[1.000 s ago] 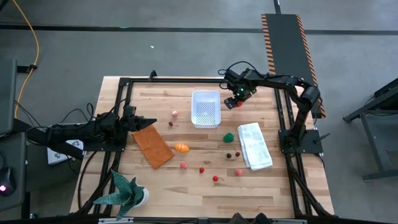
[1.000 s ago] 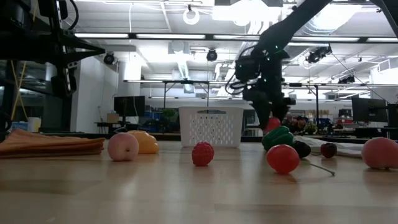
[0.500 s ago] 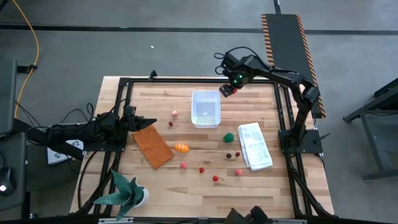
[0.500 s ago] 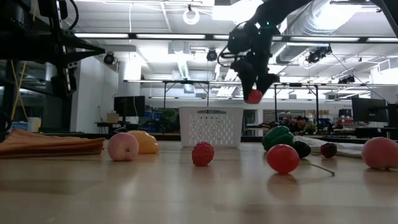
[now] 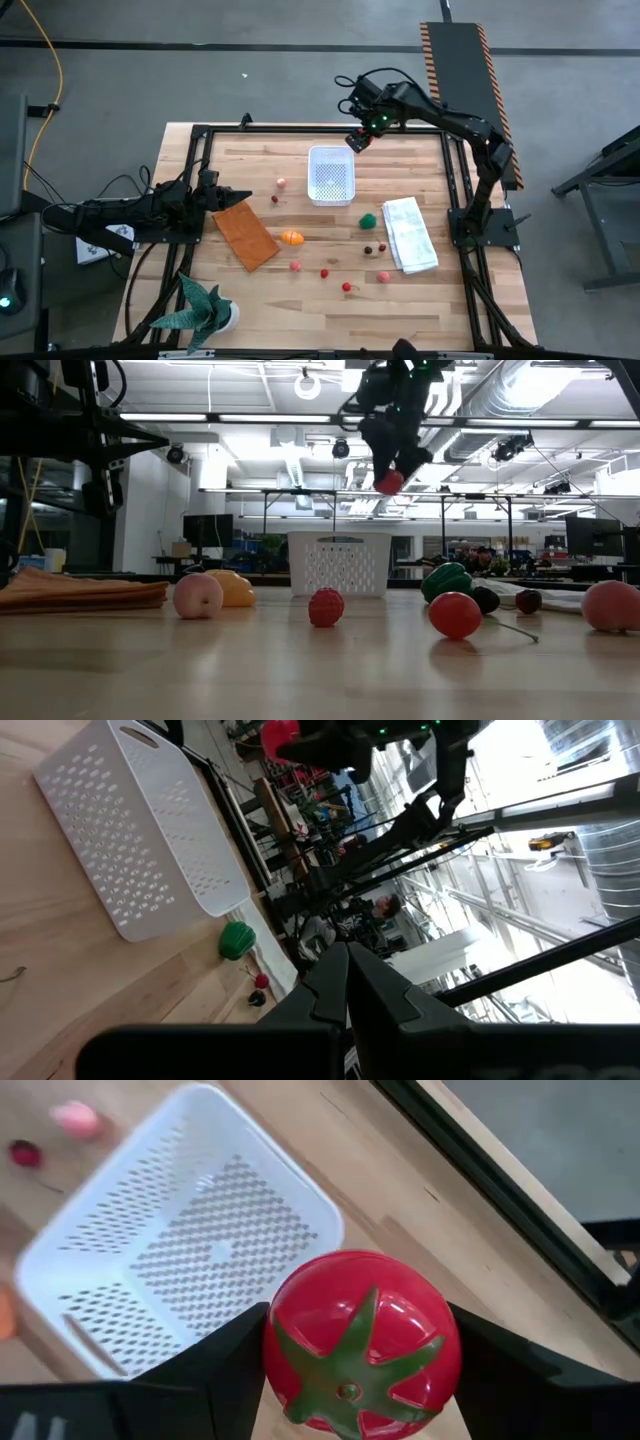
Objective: Pick and placing Produce into tupperware
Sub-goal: Put the tomato into the white bin
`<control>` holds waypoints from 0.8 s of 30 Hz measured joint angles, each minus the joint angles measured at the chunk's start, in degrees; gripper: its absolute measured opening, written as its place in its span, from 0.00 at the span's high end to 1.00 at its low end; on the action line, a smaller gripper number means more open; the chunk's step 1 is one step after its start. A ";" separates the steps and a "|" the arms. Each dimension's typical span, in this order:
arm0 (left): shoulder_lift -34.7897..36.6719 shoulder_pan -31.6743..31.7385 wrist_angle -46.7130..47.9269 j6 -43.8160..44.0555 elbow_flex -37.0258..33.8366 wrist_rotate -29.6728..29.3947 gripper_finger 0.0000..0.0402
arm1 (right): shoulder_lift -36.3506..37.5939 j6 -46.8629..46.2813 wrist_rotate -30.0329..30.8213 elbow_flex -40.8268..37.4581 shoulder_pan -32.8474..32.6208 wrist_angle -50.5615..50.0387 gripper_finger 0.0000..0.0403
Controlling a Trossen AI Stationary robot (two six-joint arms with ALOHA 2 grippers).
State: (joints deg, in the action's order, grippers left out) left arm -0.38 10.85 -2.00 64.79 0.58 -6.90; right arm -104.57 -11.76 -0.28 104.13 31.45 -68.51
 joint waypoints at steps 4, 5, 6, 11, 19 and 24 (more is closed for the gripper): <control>0.00 -0.01 -0.02 0.00 0.00 0.00 1.00 | 0.00 -0.14 -0.34 3.80 -1.83 -0.71 0.38; 0.00 0.00 -0.01 0.00 0.00 -0.01 1.00 | 0.00 -0.16 -0.37 4.99 -2.31 -1.15 0.38; 0.01 -0.02 0.00 0.00 0.00 0.00 1.00 | 0.00 -0.16 -0.37 6.22 -2.74 -1.40 0.38; 0.02 -0.02 0.00 0.00 0.00 0.00 1.00 | 0.00 -0.17 -0.39 12.95 -4.65 -3.27 0.38; 0.00 -0.01 0.00 0.02 0.00 0.00 1.00 | 0.00 -0.79 -0.39 24.86 -6.47 -6.62 0.38; 0.01 -0.01 -0.01 0.02 0.00 0.00 1.00 | 0.01 -0.21 -0.39 30.91 -6.85 -8.26 0.38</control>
State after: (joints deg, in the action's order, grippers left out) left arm -0.37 10.84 -2.01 64.82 0.58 -6.90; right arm -104.57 -11.97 -0.67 135.04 24.60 -76.77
